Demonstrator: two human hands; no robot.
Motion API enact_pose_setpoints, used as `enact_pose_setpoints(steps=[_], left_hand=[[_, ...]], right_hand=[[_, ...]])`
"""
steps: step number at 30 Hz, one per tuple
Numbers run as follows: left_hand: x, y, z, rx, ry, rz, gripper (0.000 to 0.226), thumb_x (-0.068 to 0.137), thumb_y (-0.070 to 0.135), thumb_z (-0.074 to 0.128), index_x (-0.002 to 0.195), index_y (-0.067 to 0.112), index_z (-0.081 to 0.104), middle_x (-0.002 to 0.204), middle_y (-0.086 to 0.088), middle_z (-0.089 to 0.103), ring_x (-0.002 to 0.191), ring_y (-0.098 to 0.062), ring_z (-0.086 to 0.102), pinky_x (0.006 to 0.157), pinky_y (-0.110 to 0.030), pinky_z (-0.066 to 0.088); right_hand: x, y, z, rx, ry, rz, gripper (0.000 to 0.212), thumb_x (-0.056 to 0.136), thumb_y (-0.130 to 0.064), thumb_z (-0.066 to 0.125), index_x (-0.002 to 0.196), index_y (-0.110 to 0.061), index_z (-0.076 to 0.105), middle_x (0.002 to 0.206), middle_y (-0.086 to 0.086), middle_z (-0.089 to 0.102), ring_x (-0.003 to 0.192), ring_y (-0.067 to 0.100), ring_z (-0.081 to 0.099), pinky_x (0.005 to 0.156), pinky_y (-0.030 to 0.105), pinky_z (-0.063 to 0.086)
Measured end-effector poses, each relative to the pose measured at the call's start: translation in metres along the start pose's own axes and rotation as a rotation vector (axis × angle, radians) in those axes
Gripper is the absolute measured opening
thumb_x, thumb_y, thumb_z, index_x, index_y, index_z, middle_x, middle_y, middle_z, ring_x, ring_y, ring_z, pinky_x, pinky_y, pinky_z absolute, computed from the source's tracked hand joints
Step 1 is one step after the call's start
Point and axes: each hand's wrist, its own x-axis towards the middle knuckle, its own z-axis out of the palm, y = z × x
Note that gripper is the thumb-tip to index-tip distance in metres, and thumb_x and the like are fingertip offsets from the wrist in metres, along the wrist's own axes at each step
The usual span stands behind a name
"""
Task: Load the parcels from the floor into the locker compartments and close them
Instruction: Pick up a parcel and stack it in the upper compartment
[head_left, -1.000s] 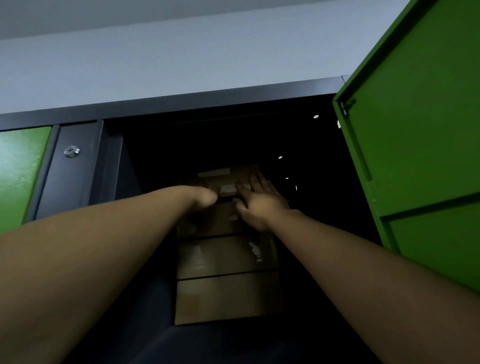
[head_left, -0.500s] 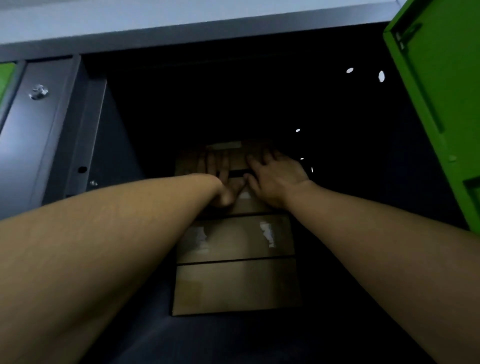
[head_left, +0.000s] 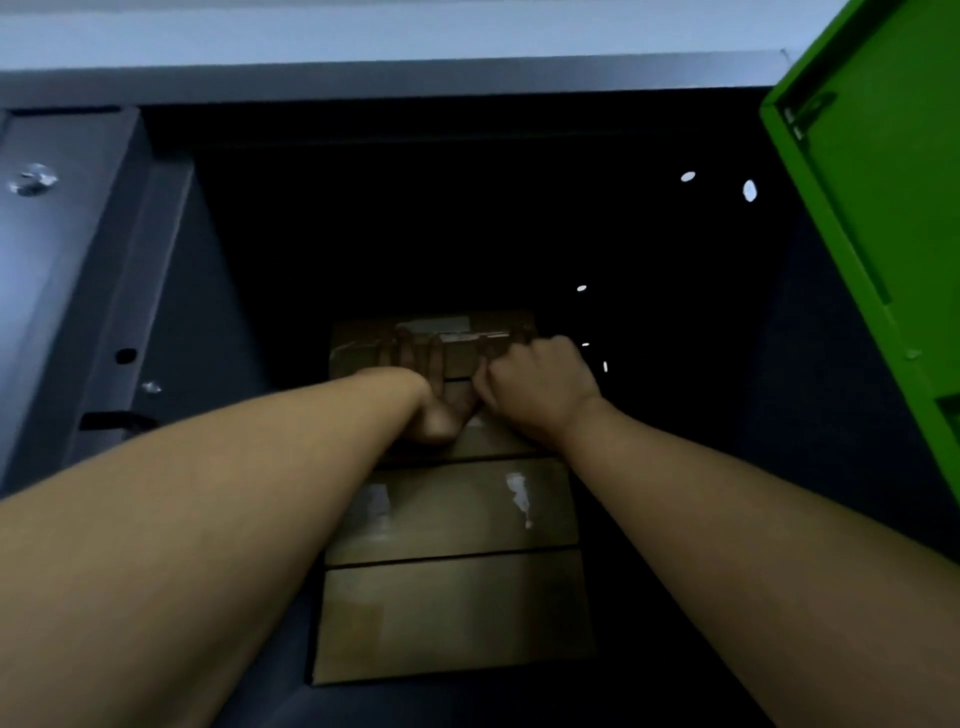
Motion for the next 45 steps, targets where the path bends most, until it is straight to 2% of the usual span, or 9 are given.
enact_pose_setpoints(steps=[3,8,12,16,20,25,32,38,45], left_hand=[[0.030,-0.001,0.017,0.098,0.037,0.029,0.092,0.092,0.082,0.022,0.150,0.035,-0.032,0.163,-0.022,-0.036,0.153,-0.044,-0.028,0.125,-0.050,-0.012],[0.037,-0.001,0.030,-0.072,0.095,-0.040,0.094,0.093,0.079,0.019,0.157,0.030,-0.029,0.163,-0.013,-0.041,0.152,-0.038,-0.033,0.126,-0.058,-0.008],[0.030,0.007,0.049,-0.068,0.179,-0.044,0.078,0.092,0.073,-0.002,0.157,0.037,-0.028,0.163,-0.009,-0.041,0.151,-0.037,-0.036,0.122,-0.066,-0.007],[0.006,0.002,0.030,-0.035,0.056,-0.074,0.083,0.104,0.063,0.028,0.161,0.029,-0.023,0.166,-0.011,-0.036,0.155,-0.038,-0.026,0.126,-0.061,0.001],[-0.019,-0.001,-0.024,-0.156,-0.234,-0.059,0.062,0.111,0.039,0.036,0.165,0.013,0.018,0.168,-0.017,0.025,0.149,-0.035,0.035,0.115,-0.041,0.035],[-0.045,-0.009,-0.047,-0.214,-0.027,-0.072,0.045,0.106,0.039,0.049,0.138,0.009,0.061,0.130,-0.014,0.064,0.109,-0.031,0.063,0.093,-0.037,0.049],[-0.114,-0.034,-0.062,-0.323,0.044,-0.022,0.055,0.104,0.038,0.045,0.154,0.014,0.044,0.146,-0.015,0.055,0.127,-0.032,0.057,0.100,-0.036,0.046],[-0.178,-0.058,-0.079,-0.706,-0.003,-0.060,0.061,0.111,0.040,0.028,0.160,0.005,0.031,0.161,-0.018,0.040,0.144,-0.035,0.042,0.108,-0.033,0.036],[-0.233,-0.097,-0.102,-1.193,0.005,-0.230,0.058,0.108,0.043,0.028,0.157,0.012,0.035,0.138,-0.012,0.056,0.120,-0.029,0.056,0.105,-0.047,0.052]], right_hand=[[-0.003,-0.002,0.007,0.059,0.006,0.090,0.042,0.107,-0.035,0.033,0.118,-0.019,0.070,0.121,0.011,0.071,0.112,0.031,0.067,0.068,0.034,0.033],[-0.017,0.000,0.032,0.258,-0.044,0.230,0.066,0.101,-0.040,0.015,0.147,-0.013,0.053,0.154,0.017,0.050,0.145,0.029,0.044,0.092,0.043,0.052],[-0.025,-0.007,0.031,0.403,-0.185,0.243,0.059,0.110,-0.039,0.023,0.164,-0.017,0.014,0.173,0.007,0.007,0.160,0.021,0.000,0.123,0.040,0.027],[-0.020,0.004,0.012,0.520,-0.424,0.184,0.064,0.110,-0.041,0.022,0.165,-0.016,0.000,0.171,0.010,-0.017,0.157,0.023,-0.021,0.126,0.038,-0.005],[-0.013,0.019,-0.002,0.575,-0.527,0.268,0.068,0.105,-0.054,0.022,0.162,-0.018,0.025,0.171,0.012,0.012,0.157,0.030,0.014,0.127,0.042,0.017],[-0.028,0.015,-0.035,0.630,-0.408,0.464,0.058,0.105,-0.056,0.031,0.134,-0.017,0.063,0.128,0.015,0.064,0.113,0.033,0.062,0.088,0.036,0.048],[-0.062,-0.004,-0.081,1.097,-0.163,0.788,0.053,0.108,-0.049,0.032,0.081,-0.012,0.059,0.076,0.010,0.057,0.075,0.030,0.058,0.063,0.032,0.037],[-0.077,-0.031,-0.133,1.583,-0.176,1.116,0.066,0.101,-0.060,0.031,0.117,-0.009,0.069,0.103,0.015,0.073,0.096,0.031,0.067,0.092,0.046,0.054],[-0.103,-0.066,-0.206,1.980,-0.246,1.202,0.052,0.105,-0.053,0.035,0.099,-0.012,0.065,0.070,0.003,0.056,0.056,0.020,0.051,0.051,0.027,0.049]])
